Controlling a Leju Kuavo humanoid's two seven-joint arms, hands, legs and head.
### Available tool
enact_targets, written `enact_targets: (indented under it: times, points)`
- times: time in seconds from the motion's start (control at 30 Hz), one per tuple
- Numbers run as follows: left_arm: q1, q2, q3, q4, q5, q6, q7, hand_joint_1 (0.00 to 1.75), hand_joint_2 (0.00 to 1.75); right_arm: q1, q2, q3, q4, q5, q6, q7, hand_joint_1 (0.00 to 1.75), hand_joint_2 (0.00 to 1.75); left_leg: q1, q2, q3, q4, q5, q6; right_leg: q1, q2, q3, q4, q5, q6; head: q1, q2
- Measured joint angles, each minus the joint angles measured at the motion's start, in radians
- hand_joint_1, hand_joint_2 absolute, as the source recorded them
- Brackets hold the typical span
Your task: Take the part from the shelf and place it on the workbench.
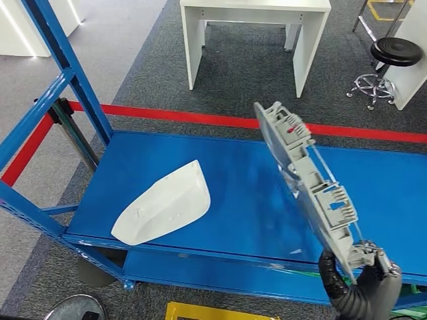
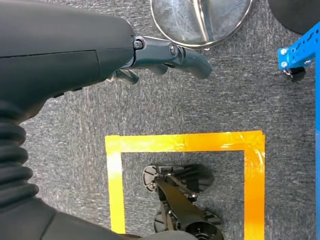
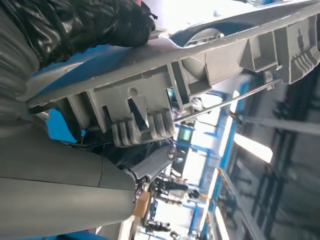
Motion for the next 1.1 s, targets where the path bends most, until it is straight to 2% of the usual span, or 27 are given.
enact_targets:
  times: [0.23,0.3,0.37,0.4,0.47,0.5,0.53,0.57,0.6,0.67,0.7,0.73,0.77,0.8,0.87,0.9,0.97,1.03,1.07,1.1]
  points:
    - [0.0,-0.002,0.006,0.0,-0.011,0.0,-0.013,0.0,0.0,-0.001,0.039,-0.016,-0.105,-0.006,-0.003,0.0,1.75,1.75,-0.001,0.0,0.0,0.001,0.0,0.0,-0.001,0.0,0.0,-0.001,0.001,0.001,0.0,0.0]
    - [0.0,-0.003,0.006,0.0,-0.012,0.0,-0.014,0.0,0.0,-0.001,0.045,-0.018,-0.121,-0.007,-0.003,0.0,1.75,1.75,-0.004,0.0,0.001,0.001,0.003,0.009,-0.005,0.002,0.002,-0.008,0.008,0.009,-0.001,0.0]
    - [-0.001,-0.005,0.006,0.0,-0.013,0.0,-0.015,0.0,0.0,0.0,0.05,-0.02,-0.137,-0.007,-0.003,0.0,1.75,1.75,0.0,0.006,0.011,-0.025,0.022,0.026,-0.005,-0.004,0.0,-0.01,0.005,0.019,-0.002,0.0]
    - [-0.002,-0.006,0.007,0.0,-0.013,0.0,-0.015,0.0,0.0,-0.001,0.052,-0.021,-0.144,-0.006,-0.004,0.0,1.75,1.75,0.003,0.011,0.016,-0.042,0.032,0.033,-0.004,-0.014,-0.01,0.008,-0.012,0.022,0.0,0.0]
    - [-0.001,-0.008,0.008,0.0,-0.013,0.0,-0.016,0.0,0.0,-0.005,0.056,-0.023,-0.156,0.004,-0.004,-0.001,1.75,1.75,0.007,0.023,0.02,-0.06,0.044,0.039,-0.005,-0.04,-0.053,0.105,-0.077,0.027,0.004,0.0]
    - [0.0,-0.009,0.009,0.0,-0.014,0.0,-0.015,0.0,0.0,-0.006,0.06,-0.026,-0.162,0.011,-0.004,-0.001,1.75,1.75,0.007,0.028,0.017,-0.06,0.045,0.039,-0.009,-0.047,-0.081,0.173,-0.111,0.032,0.006,0.0]
    - [0.001,-0.009,0.011,0.0,-0.014,0.0,-0.015,0.0,0.0,-0.006,0.065,-0.03,-0.167,0.02,-0.004,-0.001,1.75,1.75,0.008,0.033,0.014,-0.058,0.046,0.036,-0.015,-0.051,-0.101,0.228,-0.133,0.037,0.007,0.0]
    - [0.002,-0.01,0.014,0.0,-0.016,0.0,-0.015,0.0,0.0,-0.005,0.07,-0.034,-0.171,0.029,-0.004,-0.001,1.75,1.75,0.009,0.036,0.011,-0.055,0.046,0.032,-0.022,-0.054,-0.107,0.253,-0.138,0.044,0.007,0.0]
    - [0.001,-0.01,0.016,0.0,-0.017,0.0,-0.015,0.0,0.0,-0.004,0.075,-0.038,-0.176,0.039,-0.004,-0.001,1.75,1.75,0.012,0.038,0.008,-0.05,0.045,0.026,-0.03,-0.056,-0.092,0.237,-0.124,0.051,0.007,0.0]
    - [0.001,-0.011,0.021,0.0,-0.021,0.0,-0.015,0.0,0.0,-0.005,0.088,-0.048,-0.188,0.056,-0.004,-0.001,1.75,1.75,0.023,0.039,-0.003,-0.028,0.038,0.007,-0.044,-0.06,-0.018,0.117,-0.078,0.07,0.007,0.0]
    - [0.0,-0.009,0.022,0.0,-0.022,0.0,-0.015,0.0,0.0,-0.007,0.095,-0.053,-0.195,0.061,-0.004,-0.002,1.75,1.75,0.026,0.038,-0.012,-0.01,0.032,-0.004,-0.046,-0.057,0.012,0.063,-0.063,0.073,0.008,0.0]
    - [0.0,-0.007,0.024,-0.001,-0.023,0.0,-0.015,0.0,0.0,-0.008,0.103,-0.059,-0.202,0.063,-0.004,-0.002,1.75,1.75,0.028,0.036,-0.019,0.004,0.027,-0.015,-0.046,-0.054,0.03,0.032,-0.058,0.07,0.008,0.0]
    - [0.001,-0.007,0.024,-0.001,-0.023,0.001,-0.015,0.0,0.0,-0.008,0.11,-0.062,-0.208,0.063,-0.004,-0.002,1.75,1.75,0.029,0.035,-0.025,0.014,0.025,-0.023,-0.043,-0.051,0.034,0.027,-0.061,0.06,0.006,0.0]
    - [0.002,-0.007,0.025,-0.001,-0.024,0.001,-0.015,0.0,0.0,-0.008,0.117,-0.065,-0.213,0.063,-0.004,-0.002,1.75,1.75,0.028,0.033,-0.029,0.018,0.027,-0.03,-0.039,-0.049,0.03,0.033,-0.057,0.046,0.005,0.0]
    - [0.006,-0.012,0.027,0.0,-0.024,0.001,-0.015,0.0,0.0,-0.008,0.128,-0.07,-0.22,0.063,-0.004,-0.002,1.75,1.75,0.033,0.032,-0.037,0.024,0.025,-0.038,-0.035,-0.051,0.021,0.042,-0.05,0.024,-0.001,0.0]
    - [0.006,-0.013,0.029,0.0,-0.024,0.001,-0.015,0.0,0.0,-0.008,0.132,-0.072,-0.223,0.063,-0.004,-0.002,1.75,1.75,0.035,0.031,-0.047,0.044,0.006,-0.039,-0.033,-0.052,0.014,0.043,-0.044,0.015,-0.003,0.0]
    - [0.005,-0.014,0.031,0.0,-0.024,0.001,-0.015,0.0,0.0,-0.008,0.14,-0.076,-0.23,0.063,-0.004,-0.002,1.75,1.75,0.032,0.032,-0.087,0.147,-0.073,-0.035,-0.026,-0.053,-0.002,0.042,-0.032,0.0,-0.01,0.0]
    - [0.004,-0.014,0.032,0.0,-0.024,0.001,-0.015,0.0,0.0,-0.008,0.147,-0.08,-0.232,0.063,-0.004,-0.002,1.75,1.75,0.024,0.032,-0.128,0.28,-0.151,-0.024,-0.014,-0.054,-0.02,0.043,-0.021,-0.009,-0.014,0.0]
    - [0.004,-0.014,0.032,0.0,-0.024,0.001,-0.015,0.0,0.0,-0.007,0.149,-0.082,-0.233,0.063,-0.004,-0.002,1.75,1.75,0.017,0.032,-0.13,0.313,-0.167,-0.016,-0.009,-0.055,-0.028,0.043,-0.015,-0.012,-0.015,0.0]
    - [0.004,-0.014,0.032,0.0,-0.024,0.001,-0.015,0.0,0.0,-0.006,0.151,-0.084,-0.233,0.063,-0.004,-0.002,1.75,1.75,0.009,0.031,-0.112,0.307,-0.162,-0.006,-0.004,-0.054,-0.034,0.043,-0.01,-0.014,-0.015,0.0]
